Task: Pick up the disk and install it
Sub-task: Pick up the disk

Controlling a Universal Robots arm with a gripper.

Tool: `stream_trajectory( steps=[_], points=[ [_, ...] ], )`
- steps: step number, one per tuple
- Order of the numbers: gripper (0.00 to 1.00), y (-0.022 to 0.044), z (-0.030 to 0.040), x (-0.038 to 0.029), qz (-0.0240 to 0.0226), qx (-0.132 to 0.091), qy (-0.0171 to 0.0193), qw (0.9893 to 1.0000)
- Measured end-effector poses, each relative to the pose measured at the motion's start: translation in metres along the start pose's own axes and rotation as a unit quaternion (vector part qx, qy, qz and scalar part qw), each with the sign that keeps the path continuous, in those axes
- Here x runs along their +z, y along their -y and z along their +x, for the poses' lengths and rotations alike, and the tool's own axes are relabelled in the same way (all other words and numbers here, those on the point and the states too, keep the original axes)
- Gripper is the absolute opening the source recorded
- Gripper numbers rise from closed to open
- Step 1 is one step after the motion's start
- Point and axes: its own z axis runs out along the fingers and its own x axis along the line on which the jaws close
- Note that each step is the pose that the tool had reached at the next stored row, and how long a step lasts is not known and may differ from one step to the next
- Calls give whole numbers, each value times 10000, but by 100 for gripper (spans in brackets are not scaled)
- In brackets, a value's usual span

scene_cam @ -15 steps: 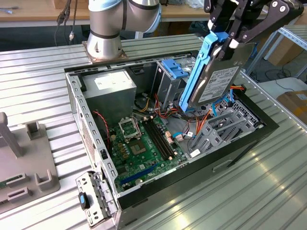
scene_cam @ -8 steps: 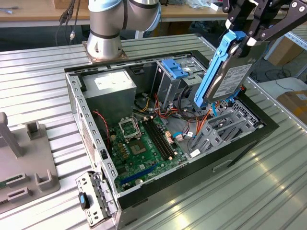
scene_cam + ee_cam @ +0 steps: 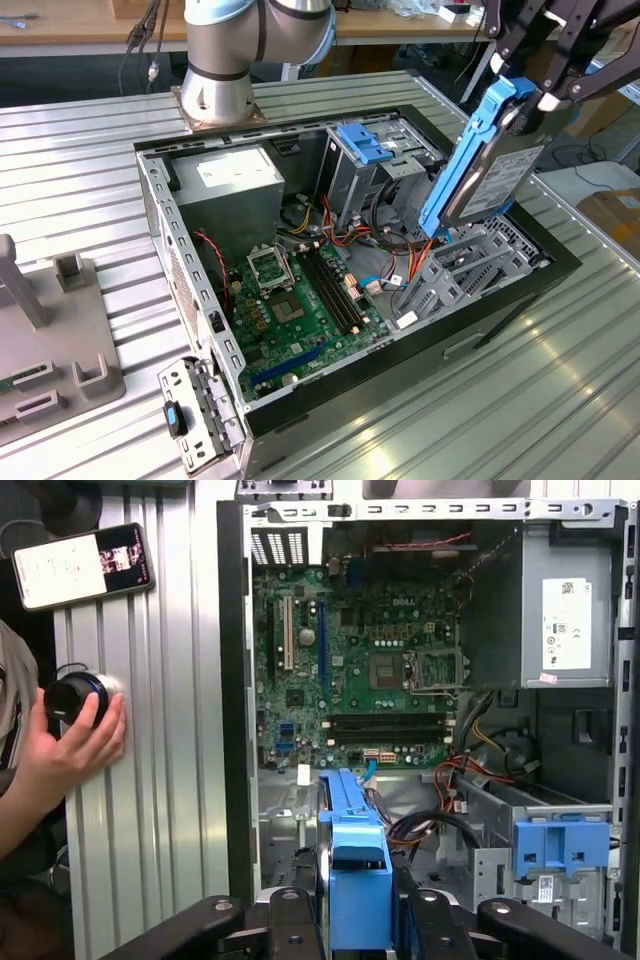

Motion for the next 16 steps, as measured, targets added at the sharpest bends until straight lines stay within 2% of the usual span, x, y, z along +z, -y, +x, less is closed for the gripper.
stream_trajectory(
  steps=[1, 3, 4, 6, 7, 8, 11, 16],
  points=[
    [37, 8, 13, 2, 0, 2, 0, 10000],
    [37, 93, 17, 19, 0, 7, 0, 10000],
    [37, 208, 17, 36, 0, 8, 0, 10000],
    [37, 389, 12, 57, -1, 7, -3, 10000],
    [37, 464, 10, 67, -2, 7, -8, 10000],
    [37, 501, 10, 105, -2, 7, -9, 10000],
    [37, 554, 9, 211, -1, 7, -12, 10000],
    [37, 576, 11, 390, -1, 7, -13, 10000]
  ],
)
